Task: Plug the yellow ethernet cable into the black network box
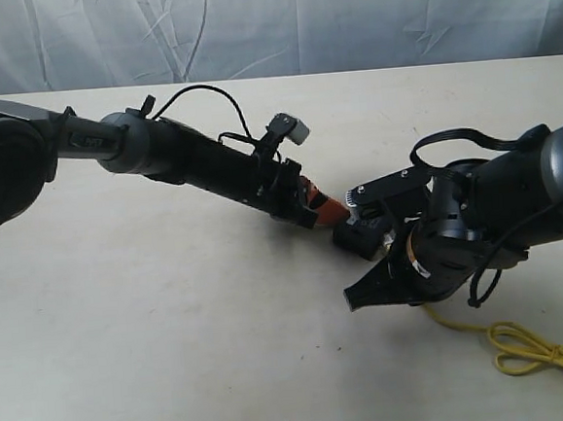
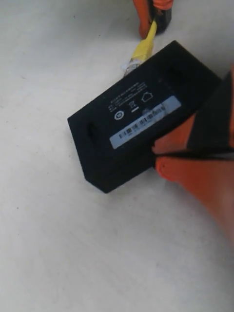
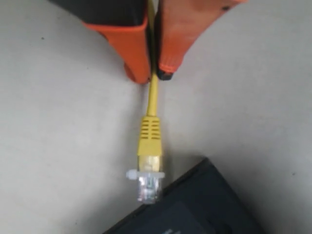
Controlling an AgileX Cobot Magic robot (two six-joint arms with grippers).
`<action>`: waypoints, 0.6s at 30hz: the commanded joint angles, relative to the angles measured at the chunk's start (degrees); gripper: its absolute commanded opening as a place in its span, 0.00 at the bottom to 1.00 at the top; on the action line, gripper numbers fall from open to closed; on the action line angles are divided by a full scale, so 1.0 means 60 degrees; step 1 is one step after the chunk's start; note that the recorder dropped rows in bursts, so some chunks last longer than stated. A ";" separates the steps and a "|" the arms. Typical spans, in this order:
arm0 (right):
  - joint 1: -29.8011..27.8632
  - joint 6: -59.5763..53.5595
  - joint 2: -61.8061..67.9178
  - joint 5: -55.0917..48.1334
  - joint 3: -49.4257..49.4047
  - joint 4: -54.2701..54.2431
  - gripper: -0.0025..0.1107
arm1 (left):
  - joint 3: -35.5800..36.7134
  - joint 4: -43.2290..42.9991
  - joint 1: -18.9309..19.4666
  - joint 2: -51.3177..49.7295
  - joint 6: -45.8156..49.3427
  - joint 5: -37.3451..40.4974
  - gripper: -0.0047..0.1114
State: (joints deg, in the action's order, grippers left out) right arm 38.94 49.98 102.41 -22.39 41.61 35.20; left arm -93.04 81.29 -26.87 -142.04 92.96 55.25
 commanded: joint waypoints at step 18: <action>0.0088 -0.0771 -0.0176 -0.0134 -0.0028 0.0064 0.02 | -0.0019 -0.0089 0.0513 -0.0014 0.0005 -0.0415 0.04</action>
State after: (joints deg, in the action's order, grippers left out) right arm 39.30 45.78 101.96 -21.73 41.74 35.72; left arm -93.04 81.29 -25.20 -142.04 92.96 54.60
